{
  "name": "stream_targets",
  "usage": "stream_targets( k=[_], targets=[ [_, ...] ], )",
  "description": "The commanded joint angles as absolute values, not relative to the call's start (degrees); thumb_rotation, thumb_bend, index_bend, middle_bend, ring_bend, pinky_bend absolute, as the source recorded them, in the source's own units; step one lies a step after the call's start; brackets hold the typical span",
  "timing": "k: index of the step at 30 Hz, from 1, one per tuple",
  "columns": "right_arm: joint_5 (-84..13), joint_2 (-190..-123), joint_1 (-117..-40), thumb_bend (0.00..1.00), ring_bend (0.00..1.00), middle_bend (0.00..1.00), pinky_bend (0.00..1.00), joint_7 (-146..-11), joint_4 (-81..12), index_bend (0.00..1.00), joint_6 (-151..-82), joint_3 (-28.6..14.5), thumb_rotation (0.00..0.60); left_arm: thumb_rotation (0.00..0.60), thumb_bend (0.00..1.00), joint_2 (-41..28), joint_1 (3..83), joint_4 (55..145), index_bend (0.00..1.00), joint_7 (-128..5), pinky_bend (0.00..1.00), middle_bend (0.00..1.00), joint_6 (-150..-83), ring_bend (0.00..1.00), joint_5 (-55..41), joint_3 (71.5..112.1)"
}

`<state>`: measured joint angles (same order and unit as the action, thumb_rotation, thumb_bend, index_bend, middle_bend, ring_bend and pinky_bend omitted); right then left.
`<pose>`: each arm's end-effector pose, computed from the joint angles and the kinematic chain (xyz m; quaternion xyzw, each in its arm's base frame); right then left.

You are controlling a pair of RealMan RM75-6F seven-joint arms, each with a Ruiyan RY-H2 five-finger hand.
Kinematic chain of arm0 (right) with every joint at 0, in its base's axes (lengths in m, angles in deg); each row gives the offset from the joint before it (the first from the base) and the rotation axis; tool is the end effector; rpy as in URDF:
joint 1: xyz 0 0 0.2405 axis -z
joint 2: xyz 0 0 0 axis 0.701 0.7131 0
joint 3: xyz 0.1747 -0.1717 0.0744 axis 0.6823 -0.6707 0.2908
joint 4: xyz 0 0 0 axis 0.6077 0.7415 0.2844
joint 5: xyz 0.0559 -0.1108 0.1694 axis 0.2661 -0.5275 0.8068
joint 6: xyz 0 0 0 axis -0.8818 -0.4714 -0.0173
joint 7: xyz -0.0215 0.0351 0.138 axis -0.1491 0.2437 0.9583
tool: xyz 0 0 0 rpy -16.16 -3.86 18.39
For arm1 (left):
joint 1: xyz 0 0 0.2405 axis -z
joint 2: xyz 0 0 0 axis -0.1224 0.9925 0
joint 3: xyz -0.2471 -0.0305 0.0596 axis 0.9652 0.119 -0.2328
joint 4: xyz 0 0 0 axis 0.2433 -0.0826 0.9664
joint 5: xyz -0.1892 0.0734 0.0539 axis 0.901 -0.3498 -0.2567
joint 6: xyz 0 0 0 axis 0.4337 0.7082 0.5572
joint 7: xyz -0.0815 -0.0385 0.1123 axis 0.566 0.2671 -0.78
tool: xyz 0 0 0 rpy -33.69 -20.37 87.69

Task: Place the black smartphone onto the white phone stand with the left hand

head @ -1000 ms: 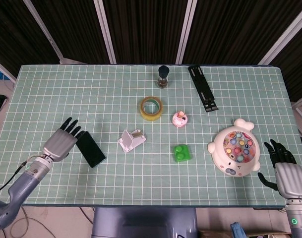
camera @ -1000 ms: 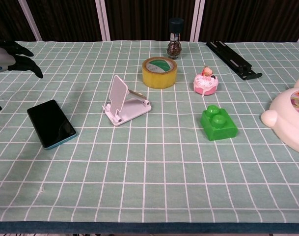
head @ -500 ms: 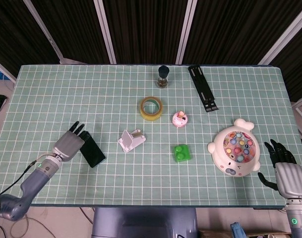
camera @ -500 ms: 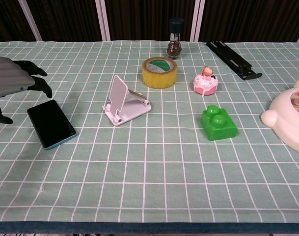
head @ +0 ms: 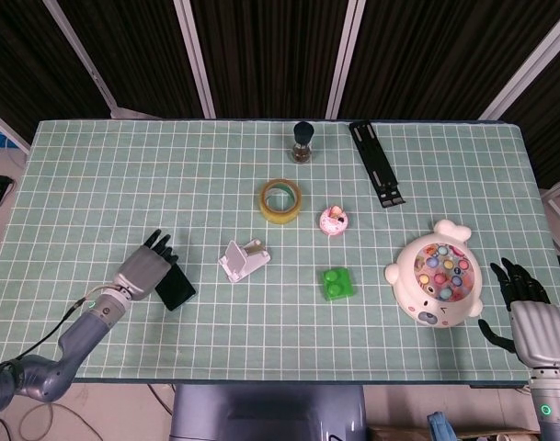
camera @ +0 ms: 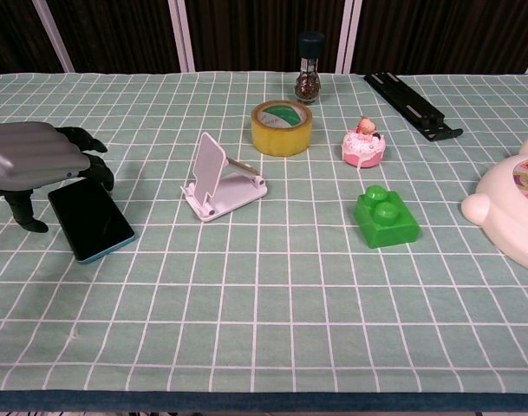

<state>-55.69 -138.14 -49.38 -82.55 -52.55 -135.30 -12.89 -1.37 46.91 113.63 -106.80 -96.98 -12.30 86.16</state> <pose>-0.3176 -0.1865 0.1550 0.5869 -0.3963 0.3662 0.6037 -0.2180 0.3219 0.0098 -0.8709 -0.1671 -0.1328 0.4426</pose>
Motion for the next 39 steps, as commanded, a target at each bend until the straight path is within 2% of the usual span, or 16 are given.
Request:
stream_targets(
  k=[1, 12, 26, 33, 39],
  targets=[
    [-55.7, -138.1, -49.4, 0.36, 0.00, 0.00, 0.15, -82.6, -52.6, 0.06, -135.3, -12.9, 0.600, 0.600, 0.13, -1.7, 47.4, 113.4, 0.23, -107.0, 0.00, 0.21, -96.9, 0.00, -11.9, 85.8],
    [-55.6, -138.1, -49.4, 0.36, 0.00, 0.00, 0.15, -82.6, -52.6, 0.06, -135.3, -12.9, 0.600, 0.600, 0.13, -2.9, 48.7, 113.2, 0.24, -106.6, 0.00, 0.22, -97.5, 0.00, -11.2, 84.4],
    [-55.6, -138.1, -49.4, 0.36, 0.00, 0.00, 0.15, -82.6, -52.6, 0.06, -135.3, -12.9, 0.600, 0.600, 0.13, -3.7, 49.2, 112.3, 0.31, -105.3, 0.00, 0.30, -98.8, 0.00, -11.6, 82.9],
    [-55.7, -138.1, -49.4, 0.36, 0.00, 0.00, 0.15, -82.6, -52.7, 0.06, -135.4, -12.9, 0.600, 0.600, 0.15, -4.2, 49.1, 111.7, 0.42, -104.3, 0.00, 0.43, -99.2, 0.00, -12.2, 82.3],
    [-55.6, -138.2, -49.4, 0.36, 0.00, 0.00, 0.15, -82.6, -52.6, 0.06, -135.4, -12.9, 0.600, 0.600, 0.21, -4.2, 48.8, 111.1, 0.52, -102.8, 0.00, 0.54, -100.1, 0.07, -13.1, 81.9]
  ],
)
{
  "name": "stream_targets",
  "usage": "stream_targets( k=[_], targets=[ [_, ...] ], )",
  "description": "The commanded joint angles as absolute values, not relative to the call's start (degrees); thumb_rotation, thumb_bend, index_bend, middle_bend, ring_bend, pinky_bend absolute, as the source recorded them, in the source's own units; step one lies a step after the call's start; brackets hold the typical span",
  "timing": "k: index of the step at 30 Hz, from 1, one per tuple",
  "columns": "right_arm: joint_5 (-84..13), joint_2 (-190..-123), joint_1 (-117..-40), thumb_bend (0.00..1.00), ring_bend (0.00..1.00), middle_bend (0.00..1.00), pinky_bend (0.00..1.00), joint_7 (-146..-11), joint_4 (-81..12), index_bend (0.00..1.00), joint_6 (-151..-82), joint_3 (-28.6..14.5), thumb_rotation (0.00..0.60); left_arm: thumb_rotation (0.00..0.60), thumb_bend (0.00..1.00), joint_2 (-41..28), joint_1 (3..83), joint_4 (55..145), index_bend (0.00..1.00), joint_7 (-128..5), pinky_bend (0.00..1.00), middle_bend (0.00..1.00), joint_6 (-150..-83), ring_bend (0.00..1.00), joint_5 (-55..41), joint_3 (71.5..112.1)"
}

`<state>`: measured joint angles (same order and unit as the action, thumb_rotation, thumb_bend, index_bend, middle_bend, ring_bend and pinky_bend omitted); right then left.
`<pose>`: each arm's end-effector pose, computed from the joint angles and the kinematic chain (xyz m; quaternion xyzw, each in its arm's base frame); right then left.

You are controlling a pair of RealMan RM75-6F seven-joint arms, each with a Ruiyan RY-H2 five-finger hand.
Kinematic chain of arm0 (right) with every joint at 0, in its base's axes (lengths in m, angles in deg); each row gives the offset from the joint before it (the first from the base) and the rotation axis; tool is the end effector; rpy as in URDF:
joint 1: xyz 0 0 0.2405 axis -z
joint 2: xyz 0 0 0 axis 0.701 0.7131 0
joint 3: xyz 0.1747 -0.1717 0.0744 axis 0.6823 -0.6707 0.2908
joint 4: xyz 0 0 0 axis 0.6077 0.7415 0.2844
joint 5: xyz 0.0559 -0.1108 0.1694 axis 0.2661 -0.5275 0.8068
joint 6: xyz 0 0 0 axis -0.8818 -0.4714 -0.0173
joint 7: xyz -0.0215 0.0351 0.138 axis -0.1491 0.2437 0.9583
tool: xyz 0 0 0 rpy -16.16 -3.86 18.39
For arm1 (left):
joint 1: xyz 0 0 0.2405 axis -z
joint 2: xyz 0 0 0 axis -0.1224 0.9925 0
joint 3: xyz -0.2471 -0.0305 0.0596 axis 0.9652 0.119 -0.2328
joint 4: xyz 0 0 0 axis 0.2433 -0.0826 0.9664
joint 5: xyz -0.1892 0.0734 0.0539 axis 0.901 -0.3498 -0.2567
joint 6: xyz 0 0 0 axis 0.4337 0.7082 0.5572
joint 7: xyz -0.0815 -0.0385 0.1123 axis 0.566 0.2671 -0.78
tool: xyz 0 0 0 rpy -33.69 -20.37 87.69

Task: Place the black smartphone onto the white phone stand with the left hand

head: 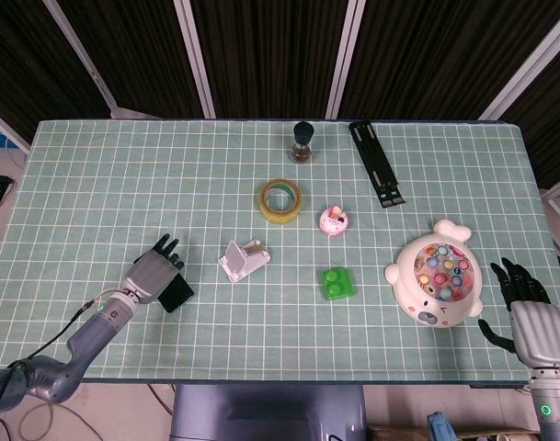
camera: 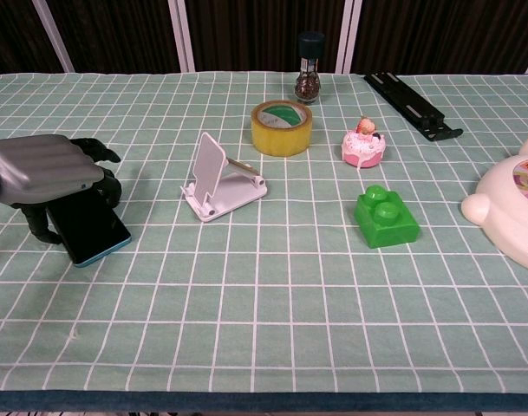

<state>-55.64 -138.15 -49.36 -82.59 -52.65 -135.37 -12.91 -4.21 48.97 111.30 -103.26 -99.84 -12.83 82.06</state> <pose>-0.3174 -0.1862 0.1549 0.5863 -0.3967 0.3665 0.6038 -0.2182 0.3175 -0.0053 -0.8744 -0.1703 -0.1429 0.4313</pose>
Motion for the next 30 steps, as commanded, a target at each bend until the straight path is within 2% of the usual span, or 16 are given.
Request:
stream_targets(
  k=[1, 6, 13, 20, 30],
  targets=[
    [-55.7, -138.2, -49.4, 0.36, 0.00, 0.00, 0.15, -82.6, -52.6, 0.06, -135.4, -12.9, 0.600, 0.600, 0.22, -4.2, 48.7, 111.0, 0.53, -102.3, 0.00, 0.54, -100.3, 0.07, -13.5, 81.9],
    [-55.7, -138.1, -49.3, 0.36, 0.00, 0.00, 0.15, -82.6, -52.7, 0.06, -135.4, -12.9, 0.600, 0.600, 0.27, -3.9, 48.3, 110.8, 0.55, -100.2, 0.00, 0.57, -101.1, 0.09, -15.0, 81.5],
    [-55.7, -138.1, -49.3, 0.36, 0.00, 0.00, 0.15, -82.7, -52.7, 0.06, -135.5, -12.9, 0.600, 0.600, 0.28, -3.1, 47.7, 111.8, 0.56, -97.3, 0.00, 0.58, -102.9, 0.10, -16.1, 82.4],
    [-55.7, -138.2, -49.3, 0.36, 0.00, 0.00, 0.15, -82.5, -52.6, 0.06, -135.4, -13.0, 0.600, 0.600, 0.30, -2.9, 46.4, 116.3, 0.58, -92.4, 0.00, 0.60, -107.2, 0.13, -12.7, 86.9],
    [-55.8, -138.1, -49.4, 0.36, 0.00, 0.00, 0.15, -82.3, -52.5, 0.06, -135.4, -13.0, 0.600, 0.600, 0.31, -9.3, 43.8, 123.1, 0.58, -90.8, 0.00, 0.60, -118.4, 0.13, -5.2, 94.4]
  ],
)
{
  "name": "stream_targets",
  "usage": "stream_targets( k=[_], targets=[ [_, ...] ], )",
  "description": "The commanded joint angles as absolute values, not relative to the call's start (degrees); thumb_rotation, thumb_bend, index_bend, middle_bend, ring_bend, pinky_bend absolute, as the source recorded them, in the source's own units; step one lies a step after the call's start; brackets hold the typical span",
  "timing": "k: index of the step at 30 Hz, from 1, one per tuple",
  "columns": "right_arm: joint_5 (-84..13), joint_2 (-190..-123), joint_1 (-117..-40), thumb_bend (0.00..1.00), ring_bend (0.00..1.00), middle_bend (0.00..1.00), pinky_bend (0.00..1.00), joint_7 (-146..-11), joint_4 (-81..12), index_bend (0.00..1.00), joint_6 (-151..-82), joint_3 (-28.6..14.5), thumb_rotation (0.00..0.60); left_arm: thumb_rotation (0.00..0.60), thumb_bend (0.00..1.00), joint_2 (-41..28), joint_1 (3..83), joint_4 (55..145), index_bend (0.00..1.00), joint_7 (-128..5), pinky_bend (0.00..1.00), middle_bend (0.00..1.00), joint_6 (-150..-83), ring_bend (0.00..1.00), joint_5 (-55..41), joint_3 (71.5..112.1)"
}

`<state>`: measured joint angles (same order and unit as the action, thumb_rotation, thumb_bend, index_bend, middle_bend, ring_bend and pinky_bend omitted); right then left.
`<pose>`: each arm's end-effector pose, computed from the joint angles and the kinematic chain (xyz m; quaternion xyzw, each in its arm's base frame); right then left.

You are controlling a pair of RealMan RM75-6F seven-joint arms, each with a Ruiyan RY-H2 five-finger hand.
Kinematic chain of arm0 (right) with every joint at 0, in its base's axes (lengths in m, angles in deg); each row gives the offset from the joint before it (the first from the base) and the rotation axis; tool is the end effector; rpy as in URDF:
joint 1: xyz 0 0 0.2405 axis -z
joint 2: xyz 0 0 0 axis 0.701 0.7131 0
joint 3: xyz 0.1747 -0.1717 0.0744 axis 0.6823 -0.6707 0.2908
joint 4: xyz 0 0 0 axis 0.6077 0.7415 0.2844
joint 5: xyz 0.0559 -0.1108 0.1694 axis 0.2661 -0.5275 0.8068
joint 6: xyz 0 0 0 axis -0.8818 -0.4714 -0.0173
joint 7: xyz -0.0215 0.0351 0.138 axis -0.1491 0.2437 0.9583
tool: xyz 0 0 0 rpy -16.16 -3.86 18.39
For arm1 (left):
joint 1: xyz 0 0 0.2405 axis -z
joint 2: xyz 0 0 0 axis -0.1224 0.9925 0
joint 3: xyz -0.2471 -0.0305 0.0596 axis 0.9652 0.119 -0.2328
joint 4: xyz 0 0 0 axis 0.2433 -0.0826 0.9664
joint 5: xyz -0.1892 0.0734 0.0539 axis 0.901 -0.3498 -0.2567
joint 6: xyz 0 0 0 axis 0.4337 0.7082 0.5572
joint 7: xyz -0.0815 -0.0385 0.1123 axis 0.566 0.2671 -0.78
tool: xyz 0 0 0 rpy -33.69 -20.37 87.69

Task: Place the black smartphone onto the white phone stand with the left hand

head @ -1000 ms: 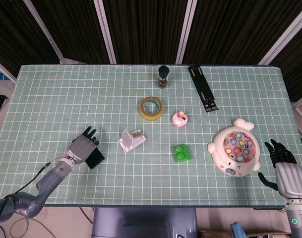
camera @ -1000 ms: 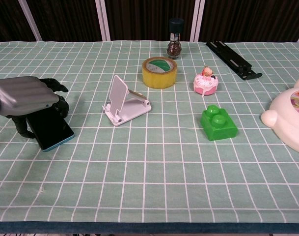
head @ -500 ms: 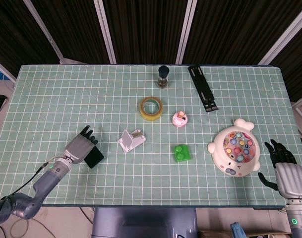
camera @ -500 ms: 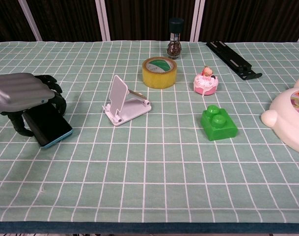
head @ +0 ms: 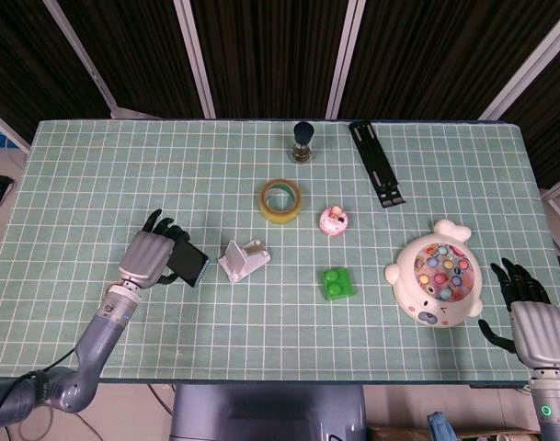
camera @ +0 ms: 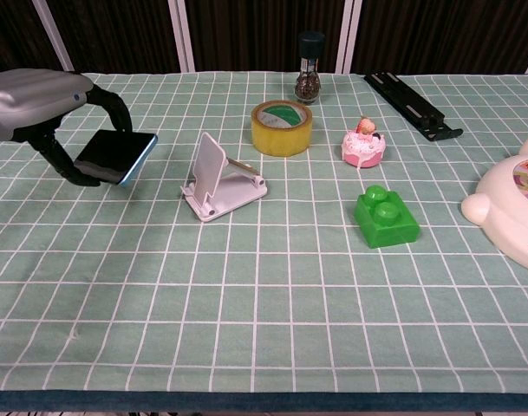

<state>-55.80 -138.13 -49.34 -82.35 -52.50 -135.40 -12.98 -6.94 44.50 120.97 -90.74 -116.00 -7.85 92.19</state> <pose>-0.3177 -0.1859 0.1551 0.5868 -0.3967 0.3670 0.6030 -0.1654 0.3213 0.0202 -0.7259 -0.3447 -0.3512 0.4806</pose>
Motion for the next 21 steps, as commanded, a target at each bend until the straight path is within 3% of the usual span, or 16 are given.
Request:
stream_targets(
  k=[1, 11, 21],
  targets=[
    [-55.8, -138.1, -49.3, 0.36, 0.00, 0.00, 0.15, -82.3, -52.5, 0.06, -135.4, -13.0, 0.600, 0.600, 0.31, -10.2, 43.8, 123.9, 0.58, -90.8, 0.00, 0.60, -119.4, 0.13, -4.2, 95.2],
    [-55.9, -138.1, -49.4, 0.36, 0.00, 0.00, 0.15, -82.0, -52.4, 0.06, -135.3, -13.0, 0.600, 0.600, 0.31, -20.9, 44.0, 129.9, 0.57, -85.2, 0.00, 0.60, -125.7, 0.13, 9.5, 105.3],
    [-55.9, -138.1, -49.4, 0.36, 0.00, 0.00, 0.15, -81.8, -52.4, 0.06, -135.3, -13.0, 0.600, 0.600, 0.31, -26.1, 44.8, 130.7, 0.57, -82.5, 0.00, 0.60, -128.8, 0.13, 14.5, 109.3]
  ],
)
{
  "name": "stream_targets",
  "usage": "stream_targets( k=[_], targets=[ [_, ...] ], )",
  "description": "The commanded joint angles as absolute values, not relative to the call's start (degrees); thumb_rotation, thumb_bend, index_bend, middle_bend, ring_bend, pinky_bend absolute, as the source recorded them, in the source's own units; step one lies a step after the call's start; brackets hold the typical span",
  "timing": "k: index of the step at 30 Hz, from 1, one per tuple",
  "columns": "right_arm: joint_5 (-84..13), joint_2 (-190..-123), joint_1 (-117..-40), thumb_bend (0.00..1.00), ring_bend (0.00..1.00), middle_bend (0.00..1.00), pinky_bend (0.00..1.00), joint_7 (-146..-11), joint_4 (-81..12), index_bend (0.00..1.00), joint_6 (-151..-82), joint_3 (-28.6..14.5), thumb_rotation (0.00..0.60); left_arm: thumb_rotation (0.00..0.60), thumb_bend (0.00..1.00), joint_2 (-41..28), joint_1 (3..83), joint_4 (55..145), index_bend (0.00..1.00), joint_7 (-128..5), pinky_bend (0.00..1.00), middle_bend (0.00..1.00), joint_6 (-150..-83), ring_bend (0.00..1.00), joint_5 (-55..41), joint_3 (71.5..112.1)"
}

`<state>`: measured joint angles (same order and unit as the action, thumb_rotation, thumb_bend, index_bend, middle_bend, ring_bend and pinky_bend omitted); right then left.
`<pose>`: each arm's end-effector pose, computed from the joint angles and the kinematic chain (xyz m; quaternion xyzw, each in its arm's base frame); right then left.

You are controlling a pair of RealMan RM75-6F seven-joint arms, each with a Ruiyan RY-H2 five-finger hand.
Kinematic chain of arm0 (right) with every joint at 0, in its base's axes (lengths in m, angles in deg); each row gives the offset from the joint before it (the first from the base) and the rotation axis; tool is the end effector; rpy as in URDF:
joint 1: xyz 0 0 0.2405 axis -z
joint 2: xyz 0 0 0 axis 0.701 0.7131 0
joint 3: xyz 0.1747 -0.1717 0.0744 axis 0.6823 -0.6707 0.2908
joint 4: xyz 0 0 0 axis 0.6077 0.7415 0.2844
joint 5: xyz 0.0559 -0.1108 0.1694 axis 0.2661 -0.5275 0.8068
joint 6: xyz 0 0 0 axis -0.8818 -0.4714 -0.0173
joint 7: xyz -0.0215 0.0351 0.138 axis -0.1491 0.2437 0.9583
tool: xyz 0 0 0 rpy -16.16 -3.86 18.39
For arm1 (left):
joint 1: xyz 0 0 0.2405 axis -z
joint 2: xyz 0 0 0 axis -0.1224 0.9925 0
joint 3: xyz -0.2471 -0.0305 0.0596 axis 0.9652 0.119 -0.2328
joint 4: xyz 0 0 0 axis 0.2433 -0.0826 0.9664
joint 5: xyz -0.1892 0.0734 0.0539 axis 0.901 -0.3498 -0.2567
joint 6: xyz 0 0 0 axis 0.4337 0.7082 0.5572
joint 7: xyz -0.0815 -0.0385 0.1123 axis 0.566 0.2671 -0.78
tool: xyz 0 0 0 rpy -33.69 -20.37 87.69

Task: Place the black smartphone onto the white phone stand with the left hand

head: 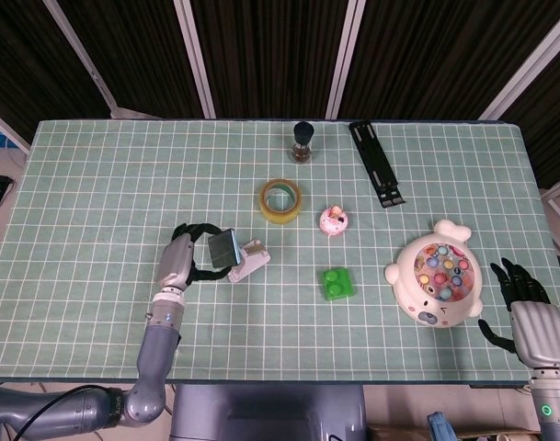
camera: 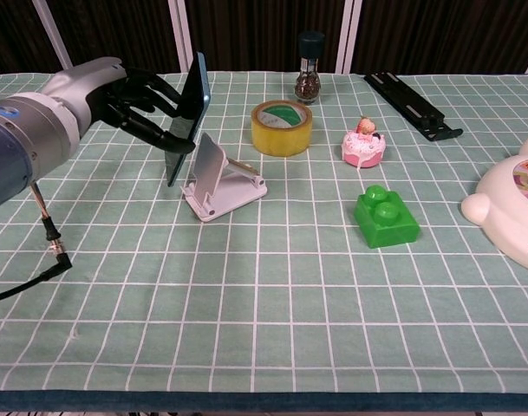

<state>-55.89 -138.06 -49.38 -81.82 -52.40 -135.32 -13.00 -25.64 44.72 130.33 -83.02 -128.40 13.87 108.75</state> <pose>-0.3179 -0.1861 0.1553 0.5864 -0.3984 0.3689 0.6011 -0.0852 0.3098 -0.0175 -0.4637 -0.6318 -0.4797 0.3945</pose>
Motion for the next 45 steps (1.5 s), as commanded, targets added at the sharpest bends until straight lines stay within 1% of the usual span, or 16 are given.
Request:
stream_targets(
  k=[1, 8, 15, 27, 45],
  targets=[
    [-55.9, -138.1, -49.4, 0.36, 0.00, 0.00, 0.15, -81.8, -52.3, 0.06, -135.3, -13.0, 0.600, 0.600, 0.31, -26.2, 44.8, 130.9, 0.57, -82.3, 0.00, 0.60, -128.8, 0.13, 14.7, 109.4],
    [-55.9, -138.0, -49.4, 0.36, 0.00, 0.00, 0.15, -81.8, -52.4, 0.06, -135.4, -13.0, 0.600, 0.600, 0.31, -26.5, 44.2, 133.6, 0.56, -80.0, 0.00, 0.60, -128.6, 0.13, 19.1, 111.9],
    [-55.9, -138.0, -49.4, 0.36, 0.00, 0.00, 0.15, -81.7, -52.4, 0.06, -135.3, -13.0, 0.600, 0.600, 0.31, -25.7, 44.2, 134.1, 0.55, -78.1, 0.00, 0.60, -126.0, 0.13, 23.6, 113.7],
    [-55.9, -138.0, -49.4, 0.36, 0.00, 0.00, 0.15, -81.7, -52.4, 0.06, -135.3, -13.0, 0.600, 0.600, 0.31, -23.6, 43.7, 133.3, 0.55, -73.6, 0.00, 0.60, -120.9, 0.13, 27.4, 114.5],
    [-55.9, -138.0, -49.4, 0.36, 0.00, 0.00, 0.15, -81.8, -52.5, 0.06, -135.3, -13.0, 0.600, 0.600, 0.31, -22.4, 43.8, 131.5, 0.55, -69.5, 0.00, 0.60, -118.9, 0.13, 27.9, 113.7]
  ],
)
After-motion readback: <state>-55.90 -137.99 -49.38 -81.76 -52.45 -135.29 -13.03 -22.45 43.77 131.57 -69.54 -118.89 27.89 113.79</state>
